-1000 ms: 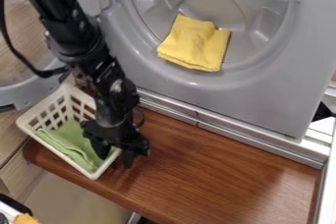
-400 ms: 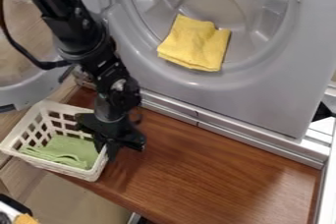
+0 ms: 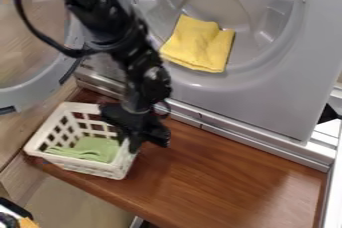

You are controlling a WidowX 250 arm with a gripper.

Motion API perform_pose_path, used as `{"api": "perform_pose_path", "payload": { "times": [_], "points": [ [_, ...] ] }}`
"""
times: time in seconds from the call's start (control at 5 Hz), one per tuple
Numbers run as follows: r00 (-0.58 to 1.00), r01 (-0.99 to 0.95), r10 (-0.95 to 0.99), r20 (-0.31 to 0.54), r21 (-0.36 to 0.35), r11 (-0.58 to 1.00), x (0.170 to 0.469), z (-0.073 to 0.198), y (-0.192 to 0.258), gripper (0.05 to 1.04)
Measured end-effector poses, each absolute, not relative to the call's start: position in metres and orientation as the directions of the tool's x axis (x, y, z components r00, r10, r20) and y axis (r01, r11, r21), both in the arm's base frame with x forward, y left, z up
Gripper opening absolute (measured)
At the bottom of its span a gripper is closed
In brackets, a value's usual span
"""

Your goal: Move the white basket to right side of the table

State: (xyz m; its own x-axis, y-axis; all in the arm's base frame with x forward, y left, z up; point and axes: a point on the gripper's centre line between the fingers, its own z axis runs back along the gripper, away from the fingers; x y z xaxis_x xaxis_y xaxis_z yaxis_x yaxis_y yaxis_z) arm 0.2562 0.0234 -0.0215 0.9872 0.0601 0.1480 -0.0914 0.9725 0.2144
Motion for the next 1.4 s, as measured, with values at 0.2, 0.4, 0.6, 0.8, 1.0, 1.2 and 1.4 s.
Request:
{"api": "perform_pose_path", "payload": {
  "times": [0.2, 0.4, 0.6, 0.8, 1.0, 1.2, 1.4],
  "points": [
    [0.987, -0.027, -0.008, 0.162, 0.215, 0.976, 0.262, -0.017, -0.014, 0.09],
    [0.974, 0.049, -0.1, 0.202, 0.243, 0.969, 0.271, -0.008, -0.058, 0.09],
    [0.957, 0.114, -0.177, 0.229, 0.263, 0.958, 0.271, -0.009, -0.106, 0.09],
    [0.964, 0.092, -0.148, 0.222, 0.244, 0.965, 0.269, -0.016, -0.137, 0.09],
    [0.969, 0.078, -0.127, 0.211, 0.228, 0.971, 0.268, -0.025, -0.16, 0.09],
    [0.976, 0.029, -0.076, 0.204, 0.223, 0.974, 0.275, -0.035, -0.176, 0.122],
    [0.982, -0.028, -0.008, 0.191, 0.184, 0.983, 0.273, -0.046, -0.177, 0.319]
  ]
}}
